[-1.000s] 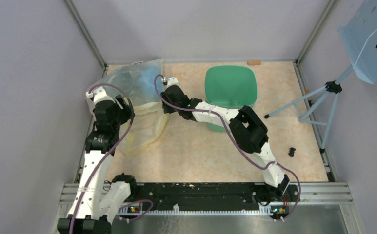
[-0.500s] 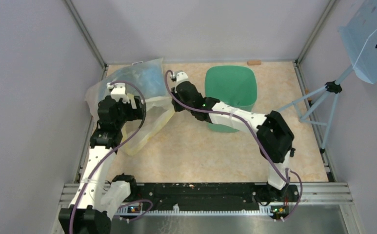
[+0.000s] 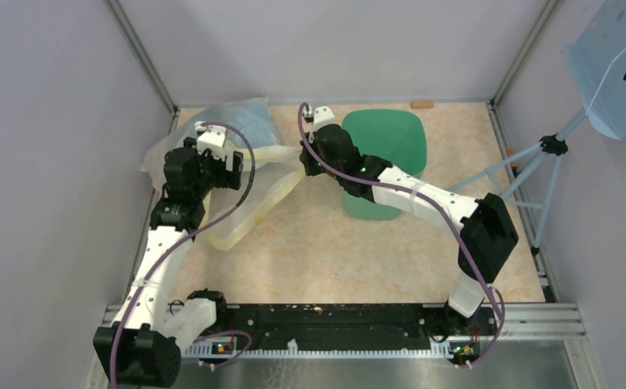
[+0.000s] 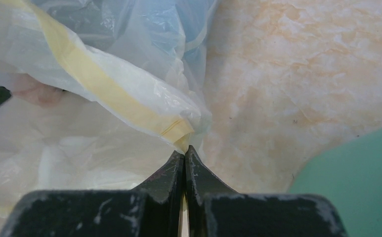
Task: Put the trash bags into the trash bin
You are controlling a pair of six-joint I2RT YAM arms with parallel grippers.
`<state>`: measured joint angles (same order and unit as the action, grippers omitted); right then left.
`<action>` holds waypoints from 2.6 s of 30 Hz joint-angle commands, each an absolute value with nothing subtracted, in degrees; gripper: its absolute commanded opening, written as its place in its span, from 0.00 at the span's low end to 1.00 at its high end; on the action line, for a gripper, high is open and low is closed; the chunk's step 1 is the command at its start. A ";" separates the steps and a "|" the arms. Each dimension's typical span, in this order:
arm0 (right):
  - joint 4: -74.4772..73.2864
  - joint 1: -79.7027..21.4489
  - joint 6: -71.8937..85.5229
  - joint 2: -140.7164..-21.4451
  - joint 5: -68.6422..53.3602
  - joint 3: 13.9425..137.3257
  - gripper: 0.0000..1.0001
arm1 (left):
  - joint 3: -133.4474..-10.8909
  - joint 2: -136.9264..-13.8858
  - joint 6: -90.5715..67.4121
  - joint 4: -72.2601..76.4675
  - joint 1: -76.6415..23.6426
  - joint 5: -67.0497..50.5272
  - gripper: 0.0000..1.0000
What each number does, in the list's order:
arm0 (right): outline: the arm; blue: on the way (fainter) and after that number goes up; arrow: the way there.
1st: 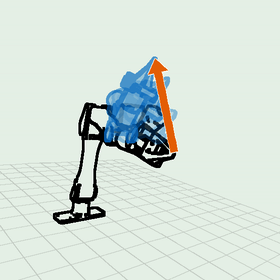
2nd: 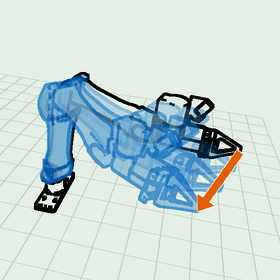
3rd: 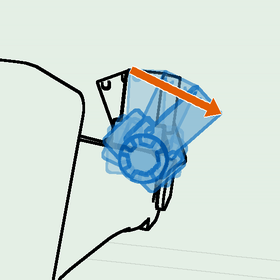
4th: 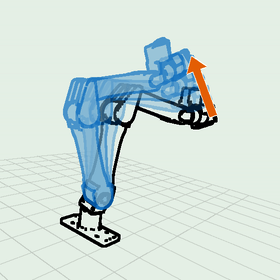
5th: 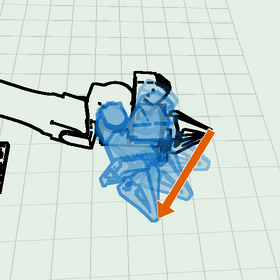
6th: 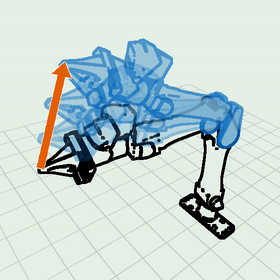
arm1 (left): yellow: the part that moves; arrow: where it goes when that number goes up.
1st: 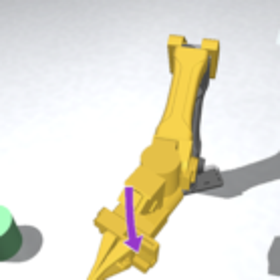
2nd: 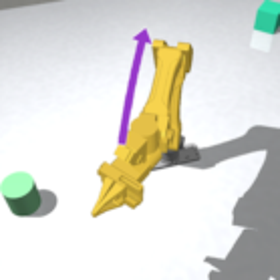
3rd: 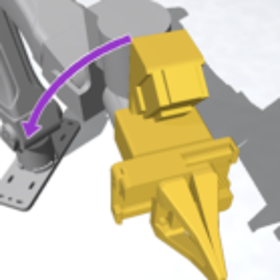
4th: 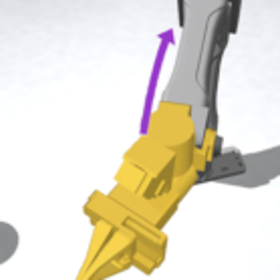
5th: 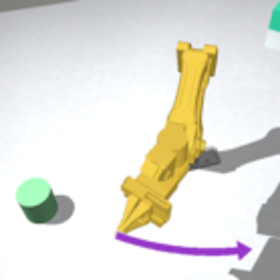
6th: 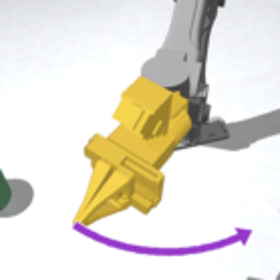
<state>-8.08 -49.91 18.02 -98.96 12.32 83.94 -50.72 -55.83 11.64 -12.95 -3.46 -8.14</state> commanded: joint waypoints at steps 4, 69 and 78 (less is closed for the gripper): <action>-8.50 -49.49 15.79 -95.51 11.20 83.79 0.00 | -58.24 -58.79 17.47 -16.47 -4.15 -1.19 0.94; 24.90 -62.70 -5.25 -91.74 6.44 64.74 0.00 | -67.51 -54.82 -7.64 -24.02 -4.82 -19.96 0.00; 31.52 -62.67 1.06 -105.94 8.94 68.54 0.00 | -70.40 -53.19 -9.86 -28.64 -4.77 -26.00 0.00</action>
<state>24.38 -62.13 -2.81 -102.63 7.42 65.43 -67.99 -55.57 -7.90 -27.51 -4.67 -21.87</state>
